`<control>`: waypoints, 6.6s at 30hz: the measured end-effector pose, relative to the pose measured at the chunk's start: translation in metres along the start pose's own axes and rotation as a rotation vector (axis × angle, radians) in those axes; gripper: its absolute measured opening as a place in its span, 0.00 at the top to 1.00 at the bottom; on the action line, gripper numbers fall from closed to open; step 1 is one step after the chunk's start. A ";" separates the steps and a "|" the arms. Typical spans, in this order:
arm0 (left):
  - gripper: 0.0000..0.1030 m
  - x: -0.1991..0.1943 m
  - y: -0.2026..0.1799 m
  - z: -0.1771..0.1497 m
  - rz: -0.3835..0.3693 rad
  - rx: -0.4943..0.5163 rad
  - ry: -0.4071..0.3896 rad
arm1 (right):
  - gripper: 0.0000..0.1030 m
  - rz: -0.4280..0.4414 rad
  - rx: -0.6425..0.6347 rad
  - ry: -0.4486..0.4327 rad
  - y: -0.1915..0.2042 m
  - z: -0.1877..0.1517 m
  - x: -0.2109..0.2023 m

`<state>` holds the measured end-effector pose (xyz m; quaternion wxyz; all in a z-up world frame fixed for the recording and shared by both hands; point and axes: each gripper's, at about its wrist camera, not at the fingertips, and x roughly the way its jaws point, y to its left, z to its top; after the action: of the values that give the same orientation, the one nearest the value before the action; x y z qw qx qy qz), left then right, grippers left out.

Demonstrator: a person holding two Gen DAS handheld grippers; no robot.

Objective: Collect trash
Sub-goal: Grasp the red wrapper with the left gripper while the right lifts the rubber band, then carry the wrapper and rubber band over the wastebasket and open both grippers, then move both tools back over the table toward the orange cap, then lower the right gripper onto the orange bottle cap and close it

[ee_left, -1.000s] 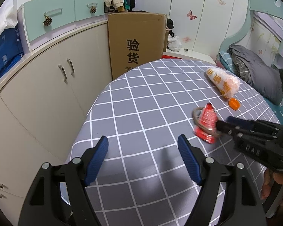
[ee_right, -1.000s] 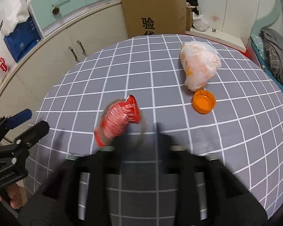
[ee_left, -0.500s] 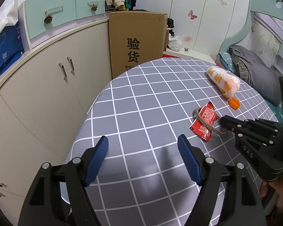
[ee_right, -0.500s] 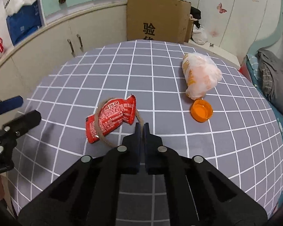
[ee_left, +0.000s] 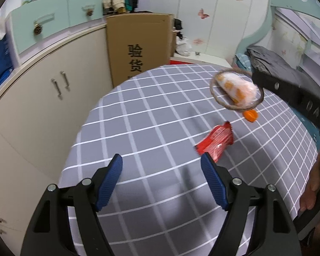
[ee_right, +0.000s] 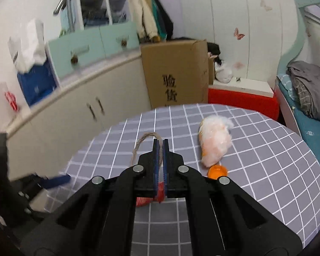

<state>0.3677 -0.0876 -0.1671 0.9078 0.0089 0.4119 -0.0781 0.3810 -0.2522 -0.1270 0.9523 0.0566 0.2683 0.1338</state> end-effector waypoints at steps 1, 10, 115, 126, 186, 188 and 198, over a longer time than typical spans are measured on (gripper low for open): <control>0.28 0.004 -0.006 0.003 -0.015 0.012 0.002 | 0.97 0.001 0.011 0.003 -0.004 0.000 -0.001; 0.28 0.044 -0.062 0.017 -0.043 0.181 0.067 | 0.97 -0.006 0.095 0.020 -0.033 -0.018 -0.007; 0.49 0.021 0.374 -0.219 0.249 -0.670 0.173 | 0.36 0.389 0.004 0.465 0.332 -0.195 0.174; 0.44 -0.088 0.360 -0.205 0.344 -0.739 -0.008 | 0.36 0.497 0.024 0.391 0.346 -0.158 0.098; 0.24 -0.052 -0.020 -0.040 0.059 -0.073 0.000 | 0.26 0.070 0.248 0.084 -0.006 -0.088 -0.083; 0.24 -0.046 -0.018 -0.038 0.058 -0.071 0.008 | 0.26 0.063 0.245 0.096 -0.007 -0.088 -0.078; 0.24 -0.027 -0.018 -0.020 0.058 -0.043 0.024 | 0.24 0.025 0.209 0.148 -0.014 -0.081 -0.050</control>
<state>0.3330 -0.1001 -0.1595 0.9048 0.0025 0.4237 -0.0427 0.3001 -0.2767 -0.1732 0.9172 0.1488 0.3494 0.1206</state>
